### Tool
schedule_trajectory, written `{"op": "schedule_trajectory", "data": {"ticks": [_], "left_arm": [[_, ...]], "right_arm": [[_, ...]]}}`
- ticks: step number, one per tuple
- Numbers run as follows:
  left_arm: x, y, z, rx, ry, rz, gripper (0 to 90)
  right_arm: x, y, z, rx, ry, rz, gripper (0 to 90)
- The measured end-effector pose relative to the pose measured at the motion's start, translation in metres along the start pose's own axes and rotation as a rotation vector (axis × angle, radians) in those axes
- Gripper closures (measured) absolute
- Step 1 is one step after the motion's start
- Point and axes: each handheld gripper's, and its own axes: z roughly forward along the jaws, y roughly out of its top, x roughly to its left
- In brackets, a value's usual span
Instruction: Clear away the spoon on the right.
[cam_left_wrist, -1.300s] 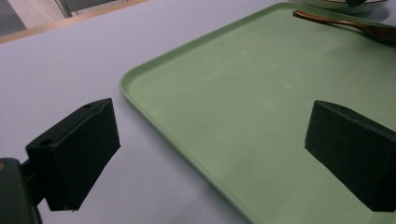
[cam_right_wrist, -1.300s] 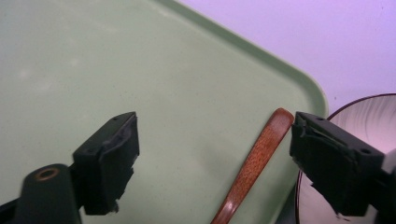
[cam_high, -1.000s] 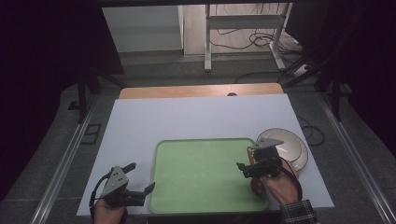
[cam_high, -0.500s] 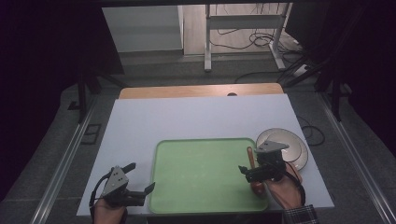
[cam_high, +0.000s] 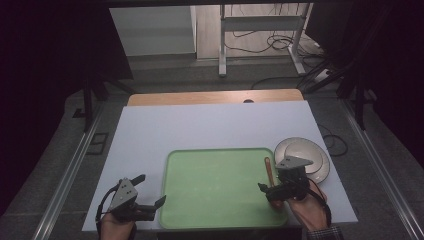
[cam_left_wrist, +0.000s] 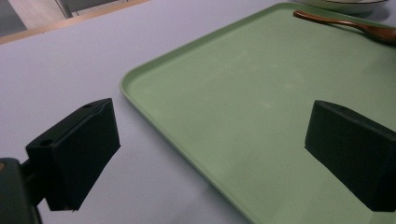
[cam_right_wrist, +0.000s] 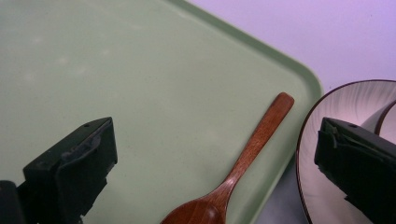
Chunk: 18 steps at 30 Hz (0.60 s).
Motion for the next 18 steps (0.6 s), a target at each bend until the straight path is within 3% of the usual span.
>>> {"op": "schedule_trajectory", "data": {"ticks": [8, 12, 18], "left_arm": [[0.000, 0.000, 0.000, 0.000, 0.000, -0.002, 2.9], [0.000, 0.000, 0.000, -0.001, 0.001, -0.002, 2.9], [0.001, 0.000, 0.000, 0.000, 0.001, -0.003, 2.9]], "right_arm": [[0.000, -0.006, -0.010, -0.039, -0.009, 0.013, 0.0], [0.001, -0.009, -0.015, -0.051, 0.009, 0.037, 0.0], [0.001, -0.016, -0.023, -0.067, -0.021, 0.048, 0.0]]}}
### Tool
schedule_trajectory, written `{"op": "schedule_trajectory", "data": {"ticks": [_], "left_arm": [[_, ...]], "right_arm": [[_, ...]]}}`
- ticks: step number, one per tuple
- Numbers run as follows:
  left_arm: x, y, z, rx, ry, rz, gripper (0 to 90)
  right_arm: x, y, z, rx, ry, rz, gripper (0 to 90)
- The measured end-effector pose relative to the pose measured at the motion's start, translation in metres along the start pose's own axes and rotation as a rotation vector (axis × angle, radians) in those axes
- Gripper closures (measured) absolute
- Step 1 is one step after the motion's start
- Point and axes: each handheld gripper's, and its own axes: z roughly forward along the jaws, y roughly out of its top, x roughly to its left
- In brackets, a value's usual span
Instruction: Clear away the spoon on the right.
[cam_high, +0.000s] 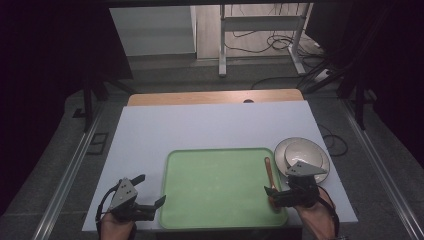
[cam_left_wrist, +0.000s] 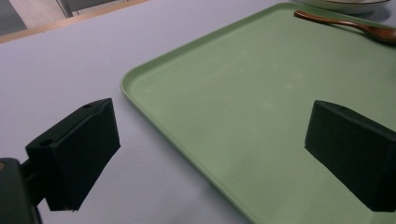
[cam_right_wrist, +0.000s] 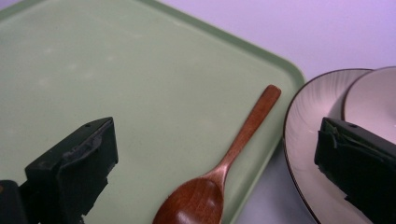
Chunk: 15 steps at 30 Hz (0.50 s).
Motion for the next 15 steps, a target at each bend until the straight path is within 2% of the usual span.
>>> {"op": "schedule_trajectory", "data": {"ticks": [15], "left_arm": [[0.000, 0.000, 0.000, -0.001, -0.002, 0.000, 3.3]], "right_arm": [[-0.002, -0.012, -0.013, -0.007, -0.010, 0.021, 0.0]]}}
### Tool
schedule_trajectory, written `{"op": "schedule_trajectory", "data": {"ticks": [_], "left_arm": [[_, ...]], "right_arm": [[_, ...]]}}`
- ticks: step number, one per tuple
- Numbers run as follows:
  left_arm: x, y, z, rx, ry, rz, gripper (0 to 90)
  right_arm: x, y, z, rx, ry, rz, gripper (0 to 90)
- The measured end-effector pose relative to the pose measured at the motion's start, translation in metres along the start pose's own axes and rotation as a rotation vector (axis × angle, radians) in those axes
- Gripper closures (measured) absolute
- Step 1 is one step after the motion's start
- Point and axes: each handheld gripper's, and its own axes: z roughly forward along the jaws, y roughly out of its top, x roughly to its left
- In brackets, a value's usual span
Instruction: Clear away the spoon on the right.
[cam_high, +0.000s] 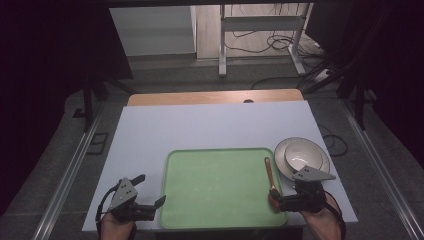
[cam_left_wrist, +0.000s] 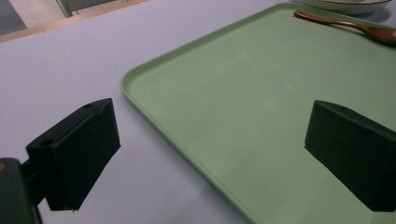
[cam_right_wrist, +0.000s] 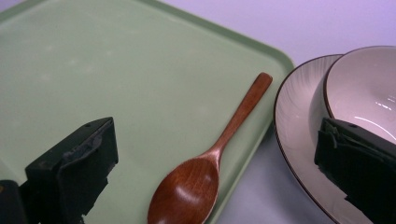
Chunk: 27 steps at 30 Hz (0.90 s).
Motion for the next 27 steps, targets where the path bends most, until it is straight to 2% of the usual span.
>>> {"op": "schedule_trajectory", "data": {"ticks": [13, 27], "left_arm": [[0.000, 0.000, 0.000, -0.002, 0.000, -0.005, 3.3], [0.001, -0.001, 0.000, 0.000, -0.001, -0.010, 3.2]], "right_arm": [[-0.006, -0.012, -0.015, -0.004, -0.051, 0.004, 0.0], [-0.018, -0.031, -0.034, -0.021, -0.094, 0.050, 0.0]]}}
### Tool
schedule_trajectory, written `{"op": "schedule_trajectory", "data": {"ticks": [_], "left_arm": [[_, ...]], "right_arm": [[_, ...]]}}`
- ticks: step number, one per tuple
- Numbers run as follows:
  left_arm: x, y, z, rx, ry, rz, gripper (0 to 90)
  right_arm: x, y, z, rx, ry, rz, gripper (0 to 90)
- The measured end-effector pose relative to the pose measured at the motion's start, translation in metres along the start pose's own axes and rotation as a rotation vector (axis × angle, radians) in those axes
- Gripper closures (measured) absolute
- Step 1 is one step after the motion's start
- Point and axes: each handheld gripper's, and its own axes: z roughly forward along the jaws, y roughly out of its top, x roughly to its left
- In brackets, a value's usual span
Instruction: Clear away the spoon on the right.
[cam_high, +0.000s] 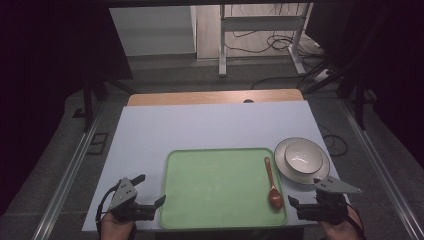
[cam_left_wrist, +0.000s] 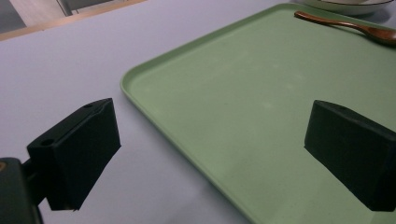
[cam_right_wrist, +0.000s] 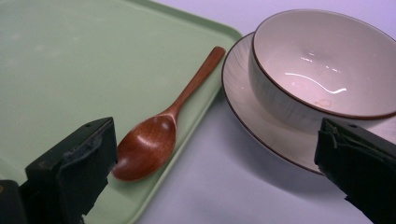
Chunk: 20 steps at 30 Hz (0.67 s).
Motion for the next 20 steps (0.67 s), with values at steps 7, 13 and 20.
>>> {"op": "schedule_trajectory", "data": {"ticks": [7, 13, 20], "left_arm": [[0.000, 0.000, 0.000, 0.000, -0.001, -0.001, 3.3], [0.000, 0.000, 0.000, -0.004, -0.002, -0.006, 3.2], [0.000, 0.001, 0.000, -0.002, -0.004, 0.002, 3.2]], "right_arm": [[-0.004, -0.010, -0.003, 0.007, -0.015, 0.007, 0.0], [-0.009, -0.019, -0.003, 0.020, -0.025, 0.035, 0.0], [-0.017, -0.028, 0.003, 0.050, -0.016, 0.078, 0.0]]}}
